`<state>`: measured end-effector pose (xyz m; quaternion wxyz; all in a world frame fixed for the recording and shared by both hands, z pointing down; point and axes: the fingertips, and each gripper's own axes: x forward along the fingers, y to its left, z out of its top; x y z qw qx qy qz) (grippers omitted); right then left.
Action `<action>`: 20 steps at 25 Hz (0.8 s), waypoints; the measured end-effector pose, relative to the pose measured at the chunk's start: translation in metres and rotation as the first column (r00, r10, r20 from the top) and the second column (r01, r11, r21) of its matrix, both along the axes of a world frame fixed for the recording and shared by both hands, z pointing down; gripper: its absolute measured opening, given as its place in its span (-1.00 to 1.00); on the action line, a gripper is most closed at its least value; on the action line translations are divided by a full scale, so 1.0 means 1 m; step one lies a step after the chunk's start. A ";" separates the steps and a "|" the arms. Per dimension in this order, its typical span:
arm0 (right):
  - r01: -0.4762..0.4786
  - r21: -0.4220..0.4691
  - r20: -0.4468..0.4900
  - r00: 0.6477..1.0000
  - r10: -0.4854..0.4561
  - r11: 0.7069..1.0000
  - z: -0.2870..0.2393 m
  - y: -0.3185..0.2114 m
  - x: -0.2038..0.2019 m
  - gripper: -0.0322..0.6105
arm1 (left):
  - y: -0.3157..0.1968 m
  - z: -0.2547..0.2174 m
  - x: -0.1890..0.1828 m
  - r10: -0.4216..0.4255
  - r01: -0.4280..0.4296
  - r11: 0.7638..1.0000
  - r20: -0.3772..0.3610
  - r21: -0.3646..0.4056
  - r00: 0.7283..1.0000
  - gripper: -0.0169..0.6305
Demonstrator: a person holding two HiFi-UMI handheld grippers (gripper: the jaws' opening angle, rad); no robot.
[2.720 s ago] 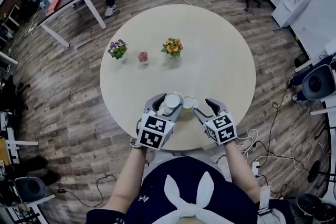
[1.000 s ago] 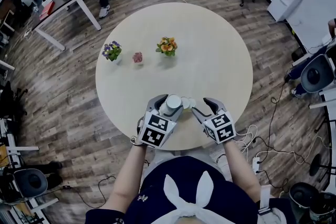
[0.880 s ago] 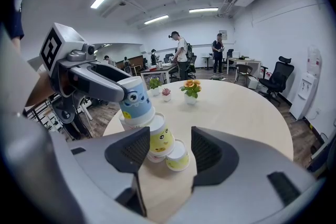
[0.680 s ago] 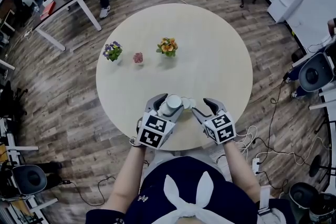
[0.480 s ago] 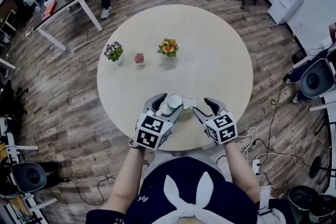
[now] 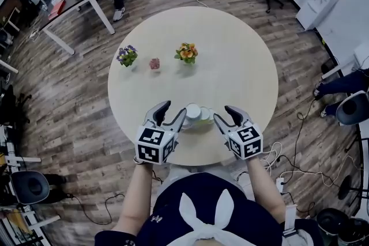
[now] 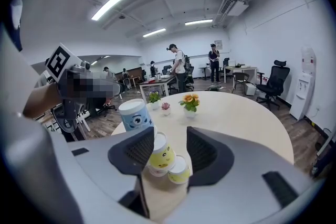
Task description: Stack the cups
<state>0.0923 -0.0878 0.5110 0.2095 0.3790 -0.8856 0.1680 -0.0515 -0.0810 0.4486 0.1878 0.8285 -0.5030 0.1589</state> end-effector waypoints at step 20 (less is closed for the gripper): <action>-0.023 0.069 0.012 1.000 0.022 0.997 -0.017 -0.007 -0.004 -0.88 | 0.015 0.026 -0.033 -0.137 0.139 0.990 0.101 -0.013 0.985 -0.80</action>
